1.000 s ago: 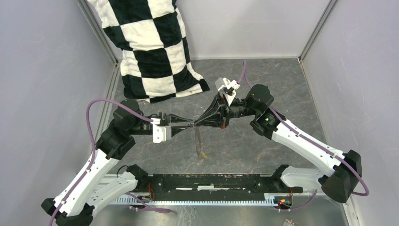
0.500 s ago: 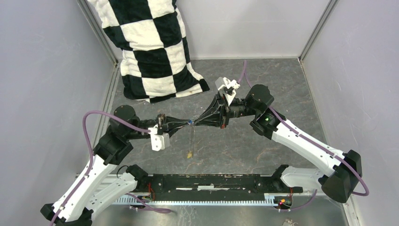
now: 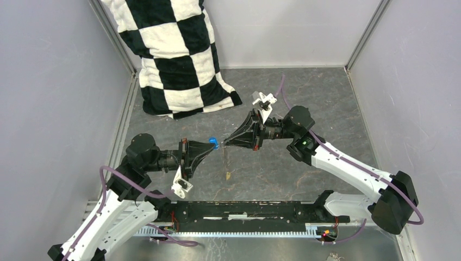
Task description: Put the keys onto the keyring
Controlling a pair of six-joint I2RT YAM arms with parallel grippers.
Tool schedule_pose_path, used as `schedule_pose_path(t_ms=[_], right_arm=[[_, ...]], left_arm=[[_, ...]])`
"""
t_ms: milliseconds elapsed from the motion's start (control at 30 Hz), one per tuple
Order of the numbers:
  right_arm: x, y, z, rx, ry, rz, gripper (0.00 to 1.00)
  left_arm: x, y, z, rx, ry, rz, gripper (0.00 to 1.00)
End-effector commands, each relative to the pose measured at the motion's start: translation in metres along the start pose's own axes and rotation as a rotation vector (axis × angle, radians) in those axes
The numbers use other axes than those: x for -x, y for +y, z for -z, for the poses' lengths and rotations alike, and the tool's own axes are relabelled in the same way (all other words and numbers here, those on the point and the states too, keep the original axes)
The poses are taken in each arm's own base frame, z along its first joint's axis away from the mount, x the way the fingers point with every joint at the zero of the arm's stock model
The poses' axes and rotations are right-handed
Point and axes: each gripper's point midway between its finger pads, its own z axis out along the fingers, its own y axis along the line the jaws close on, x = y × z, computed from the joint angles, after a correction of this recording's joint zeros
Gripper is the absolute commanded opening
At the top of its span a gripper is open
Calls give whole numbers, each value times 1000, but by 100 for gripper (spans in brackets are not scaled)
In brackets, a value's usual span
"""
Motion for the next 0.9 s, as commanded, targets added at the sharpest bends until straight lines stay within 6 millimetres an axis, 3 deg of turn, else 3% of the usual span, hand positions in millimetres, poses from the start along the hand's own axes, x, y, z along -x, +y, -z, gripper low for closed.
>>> schedule_pose_path(t_ms=[0,167,433,633,767,867], right_arm=[[39,14,1,21,-144,78,0],[39,16,2,25,-162,66,0],[37,15,5,7,-164,75,0],[39,12,8,-30,-148,140,0],[38,6,10,-70,-104,204,0],[36,3,11,-87,-68,242,0]], left_arm=[[5,-19,-3,-81,-54,-198,2],[2,-35,-7,-125,-73,-332,2],[-7,-41,-7,-149,-34,-511,37],[-3,-38,0,-122,-14,-444,61],[6,-28,7,-81,-9,-261,66],[13,-30,13,-101,-15,-196,63]])
